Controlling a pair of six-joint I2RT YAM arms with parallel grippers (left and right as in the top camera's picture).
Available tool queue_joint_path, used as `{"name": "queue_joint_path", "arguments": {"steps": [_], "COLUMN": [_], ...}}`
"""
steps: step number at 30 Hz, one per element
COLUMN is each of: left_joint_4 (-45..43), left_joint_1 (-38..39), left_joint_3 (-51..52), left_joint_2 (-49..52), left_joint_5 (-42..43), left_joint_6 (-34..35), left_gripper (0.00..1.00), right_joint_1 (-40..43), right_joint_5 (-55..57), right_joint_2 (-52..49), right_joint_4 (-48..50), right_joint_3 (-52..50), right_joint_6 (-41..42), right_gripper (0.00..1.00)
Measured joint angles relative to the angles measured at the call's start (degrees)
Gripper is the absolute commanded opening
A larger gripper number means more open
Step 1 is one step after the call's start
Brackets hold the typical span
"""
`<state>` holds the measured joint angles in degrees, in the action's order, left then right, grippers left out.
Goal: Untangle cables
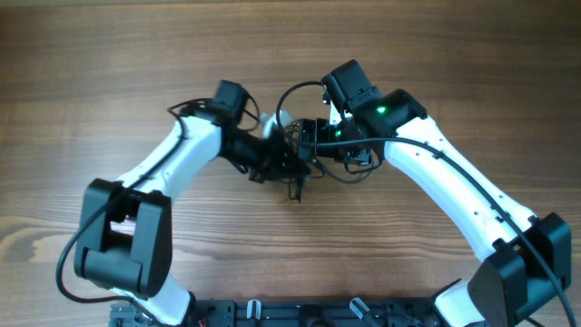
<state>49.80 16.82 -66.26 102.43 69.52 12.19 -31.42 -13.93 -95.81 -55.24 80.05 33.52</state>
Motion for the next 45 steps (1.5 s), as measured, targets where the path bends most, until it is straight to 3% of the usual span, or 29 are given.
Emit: {"name": "queue_joint_path", "arguments": {"steps": [2,4,11,15,18,21,24,35,45], "left_joint_4": [-0.4,-0.2,4.1,4.8,4.9,4.8,3.5,0.1,-0.2], "left_joint_1": [-1.9,-3.1,-3.8,-1.3,1.2,3.7,5.3,5.2,3.1], "left_joint_3": [0.0,0.1,0.1,0.1,0.1,0.1,0.1,0.4,0.5], "left_joint_2": [0.0,0.0,0.0,0.0,0.0,0.0,0.0,0.1,0.1], "left_joint_5": [1.9,1.7,-15.9,-23.7,-28.3,-32.0,-34.2,-31.9,-19.0], "left_joint_6": [-0.6,-0.8,2.3,2.9,3.3,3.6,3.9,5.1,0.5], "left_gripper": [0.32,0.40,0.44,0.51,0.52,0.41,0.41,0.45,0.44], "right_joint_1": [-0.1,-0.2,-2.4,-3.0,-3.0,-3.0,-2.7,-2.1,-1.7], "right_joint_5": [0.4,1.2,0.8,0.5,0.5,0.4,0.8,0.9,0.8], "right_joint_2": [0.0,0.0,0.0,-0.1,-0.7,-1.6,-2.3,-2.4,-2.3], "right_joint_4": [0.5,1.3,0.4,0.9,1.1,1.1,0.9,1.3,2.7], "right_joint_3": [0.0,0.0,0.0,0.0,0.0,0.0,0.0,0.0,1.0], "right_joint_6": [0.2,0.7,0.6,0.7,0.7,0.7,0.7,0.9,1.3], "right_gripper": [0.99,0.99,0.99,1.00,0.99,1.00,0.99,1.00,1.00]}}
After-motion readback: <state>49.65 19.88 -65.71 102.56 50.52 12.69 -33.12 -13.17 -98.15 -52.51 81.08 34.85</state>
